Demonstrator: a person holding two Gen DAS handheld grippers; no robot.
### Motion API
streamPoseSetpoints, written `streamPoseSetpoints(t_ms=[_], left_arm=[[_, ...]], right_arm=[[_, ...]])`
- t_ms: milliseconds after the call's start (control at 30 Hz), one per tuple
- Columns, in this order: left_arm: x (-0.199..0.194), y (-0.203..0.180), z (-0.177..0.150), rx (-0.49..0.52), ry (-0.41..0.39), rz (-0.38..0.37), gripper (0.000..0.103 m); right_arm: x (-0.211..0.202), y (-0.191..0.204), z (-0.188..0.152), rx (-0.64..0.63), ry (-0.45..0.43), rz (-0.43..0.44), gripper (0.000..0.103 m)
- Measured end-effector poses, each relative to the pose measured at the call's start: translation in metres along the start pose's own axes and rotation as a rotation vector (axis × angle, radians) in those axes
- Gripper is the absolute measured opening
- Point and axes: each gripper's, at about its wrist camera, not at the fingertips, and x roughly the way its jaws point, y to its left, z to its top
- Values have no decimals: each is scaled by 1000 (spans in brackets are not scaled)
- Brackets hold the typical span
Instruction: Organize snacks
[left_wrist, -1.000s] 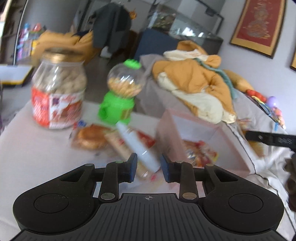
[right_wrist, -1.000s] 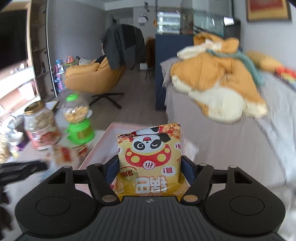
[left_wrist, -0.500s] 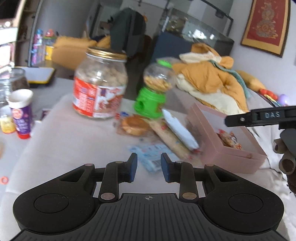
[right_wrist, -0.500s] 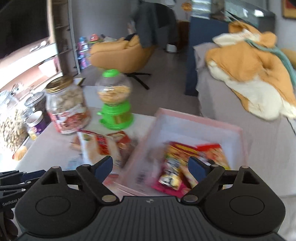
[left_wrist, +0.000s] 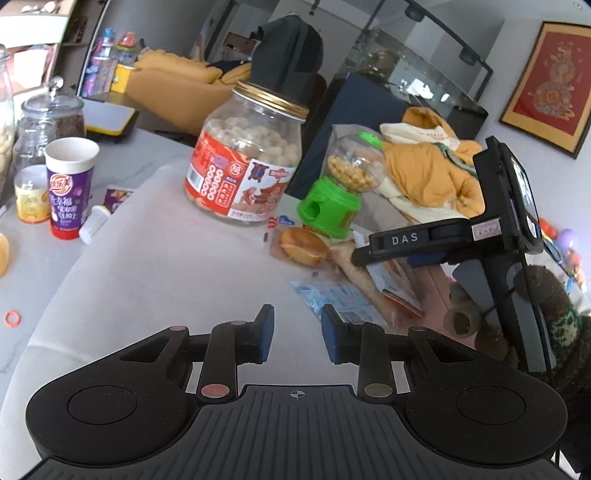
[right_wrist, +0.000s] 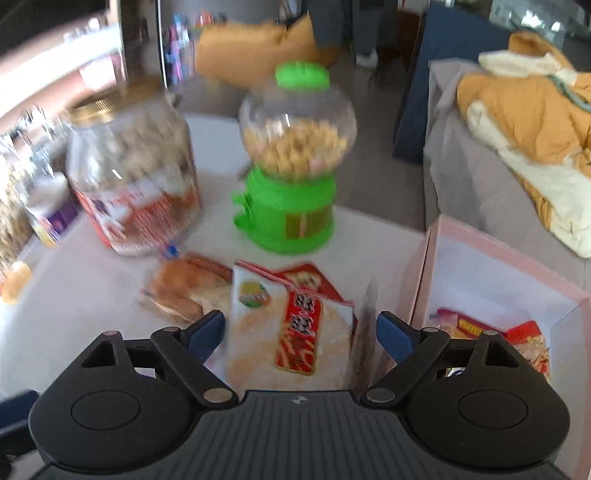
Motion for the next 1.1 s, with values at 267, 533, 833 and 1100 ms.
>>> streamPoseSetpoints(t_ms=[267, 533, 833, 1100], left_arm=[[-1, -2, -1, 4, 1, -6, 32], [-9, 6, 2, -26, -39, 22, 32], [-13, 9, 1, -29, -36, 41, 32], [-4, -5, -6, 24, -13, 32, 32]], right_arm=[[-7, 26, -7, 29, 118, 219, 90], [-46, 15, -2, 13, 34, 238, 87], [-21, 1, -14, 85, 73, 123, 50], [-15, 1, -6, -31, 106, -74, 46]])
